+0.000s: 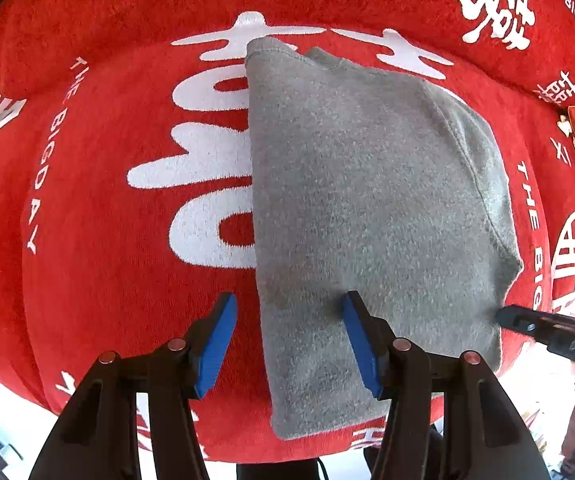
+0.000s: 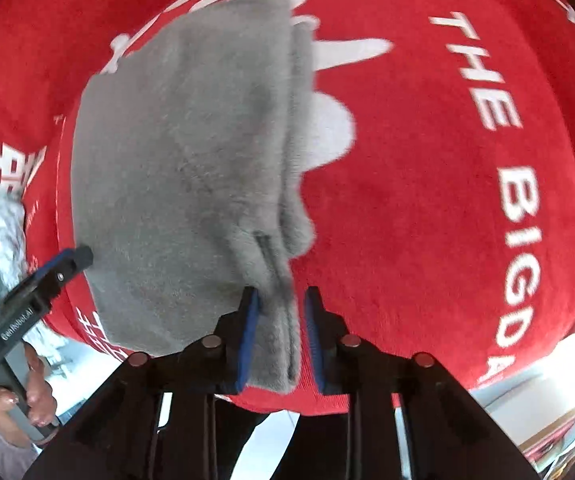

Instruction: Fold small clothes

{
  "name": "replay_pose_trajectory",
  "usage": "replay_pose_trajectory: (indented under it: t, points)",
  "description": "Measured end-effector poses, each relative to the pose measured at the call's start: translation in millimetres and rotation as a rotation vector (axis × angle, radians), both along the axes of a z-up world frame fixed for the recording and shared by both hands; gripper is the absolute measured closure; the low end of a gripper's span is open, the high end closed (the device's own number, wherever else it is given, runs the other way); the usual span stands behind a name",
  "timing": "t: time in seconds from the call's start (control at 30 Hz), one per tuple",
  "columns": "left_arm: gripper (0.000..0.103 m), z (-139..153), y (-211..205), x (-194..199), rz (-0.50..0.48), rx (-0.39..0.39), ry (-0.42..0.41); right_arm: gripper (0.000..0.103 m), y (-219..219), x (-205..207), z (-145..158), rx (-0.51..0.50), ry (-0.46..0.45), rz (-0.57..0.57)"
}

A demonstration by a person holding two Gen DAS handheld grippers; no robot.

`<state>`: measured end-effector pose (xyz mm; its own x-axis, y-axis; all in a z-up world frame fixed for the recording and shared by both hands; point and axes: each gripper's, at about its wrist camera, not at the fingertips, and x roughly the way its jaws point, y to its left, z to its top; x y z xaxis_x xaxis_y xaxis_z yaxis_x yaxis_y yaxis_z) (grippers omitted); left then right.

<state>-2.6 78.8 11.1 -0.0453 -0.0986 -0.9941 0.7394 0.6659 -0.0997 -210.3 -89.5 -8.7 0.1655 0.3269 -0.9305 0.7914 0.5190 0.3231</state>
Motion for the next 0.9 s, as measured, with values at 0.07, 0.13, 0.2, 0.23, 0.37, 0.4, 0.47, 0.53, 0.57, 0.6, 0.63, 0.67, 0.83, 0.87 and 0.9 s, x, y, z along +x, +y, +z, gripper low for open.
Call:
replay_pose_trajectory:
  t: [0.07,0.13,0.2,0.23,0.37,0.4,0.47,0.53,0.57,0.6,0.63,0.67,0.83,0.87,0.9]
  points:
    - [0.046,6,1,-1,0.002,0.009,-0.006,0.074,-2,-2,8,-0.031,0.032,0.009]
    - [0.046,15,1,0,0.007,0.011,-0.017,0.067,-4,-2,17,-0.036,0.036,-0.004]
    - [0.046,25,3,0,0.015,0.017,-0.035,0.042,-5,2,28,-0.051,0.040,-0.011]
    - [0.046,29,3,0,0.017,0.020,-0.033,0.038,-5,5,33,-0.061,0.038,-0.008]
    - [0.005,52,8,2,0.040,-0.012,-0.058,0.021,0,25,53,-0.110,0.037,0.024]
    - [0.000,59,9,3,0.046,-0.014,-0.074,0.020,1,31,59,-0.122,0.029,0.031]
    - [0.000,69,9,4,0.042,-0.010,-0.095,0.016,4,34,71,-0.146,0.019,0.043]
    - [0.000,75,8,5,0.039,0.013,-0.107,0.007,8,43,79,-0.192,0.023,0.061]
    - [0.000,77,8,5,0.039,0.018,-0.112,0.001,10,47,84,-0.221,0.025,0.075]
    - [0.000,79,8,5,0.045,0.020,-0.120,0.000,14,49,89,-0.246,0.027,0.090]
    - [0.000,81,8,6,0.051,0.013,-0.120,0.000,16,50,93,-0.269,0.034,0.104]
    - [0.000,83,9,6,0.056,0.007,-0.117,0.000,18,53,97,-0.288,0.040,0.110]
    - [0.000,86,8,10,0.078,0.048,-0.100,0.000,23,60,108,-0.307,0.058,0.098]
    - [0.000,87,7,9,0.072,0.069,-0.116,0.000,23,61,109,-0.305,0.064,0.093]
    - [0.000,88,7,7,0.069,0.081,-0.127,0.000,23,62,111,-0.307,0.070,0.092]
